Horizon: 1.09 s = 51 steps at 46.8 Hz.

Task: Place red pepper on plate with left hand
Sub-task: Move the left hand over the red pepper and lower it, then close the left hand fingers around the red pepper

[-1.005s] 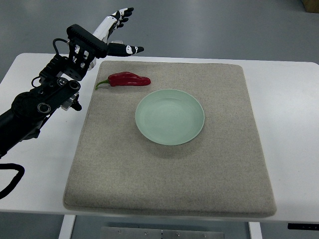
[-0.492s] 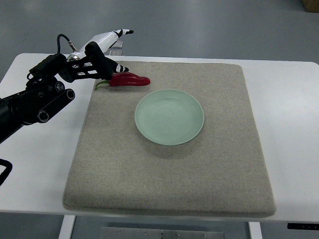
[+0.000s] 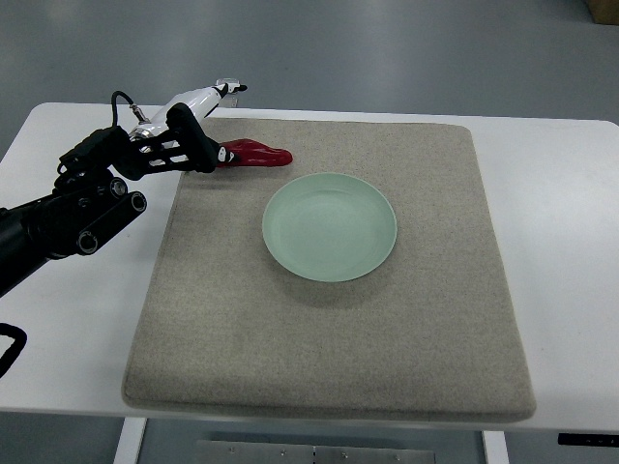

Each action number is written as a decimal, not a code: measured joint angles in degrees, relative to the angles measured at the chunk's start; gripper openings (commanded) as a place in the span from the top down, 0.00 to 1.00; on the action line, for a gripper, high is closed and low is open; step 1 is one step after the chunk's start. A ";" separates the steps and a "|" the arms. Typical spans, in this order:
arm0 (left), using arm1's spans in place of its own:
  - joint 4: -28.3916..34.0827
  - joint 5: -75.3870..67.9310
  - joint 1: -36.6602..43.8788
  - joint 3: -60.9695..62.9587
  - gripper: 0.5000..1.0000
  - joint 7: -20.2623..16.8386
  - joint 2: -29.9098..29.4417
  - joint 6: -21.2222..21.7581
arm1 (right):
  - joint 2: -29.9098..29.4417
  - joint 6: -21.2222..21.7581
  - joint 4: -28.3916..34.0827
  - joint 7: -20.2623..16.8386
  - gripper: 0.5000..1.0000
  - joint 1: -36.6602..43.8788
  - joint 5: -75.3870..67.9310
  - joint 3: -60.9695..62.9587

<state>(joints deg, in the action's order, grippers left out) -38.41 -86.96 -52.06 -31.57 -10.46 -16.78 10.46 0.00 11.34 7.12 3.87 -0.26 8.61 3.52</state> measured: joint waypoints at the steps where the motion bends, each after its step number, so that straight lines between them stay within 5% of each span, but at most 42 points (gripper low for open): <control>1: 0.03 -0.03 0.07 0.02 0.14 0.04 0.03 0.00 | 0.00 0.00 0.00 0.00 0.14 0.00 0.00 0.00; 9: 0.09 -0.14 0.37 0.50 0.27 0.74 0.76 0.00 | 0.00 0.00 0.00 0.00 0.14 0.00 0.00 0.00; 51: 2.38 -0.10 0.02 4.15 0.48 1.50 1.76 2.19 | 0.00 0.00 0.00 0.00 0.14 0.00 0.00 0.00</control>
<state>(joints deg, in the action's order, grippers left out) -36.04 -87.06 -52.04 -27.42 -8.96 -15.02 12.66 0.00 11.34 7.12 3.87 -0.26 8.61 3.52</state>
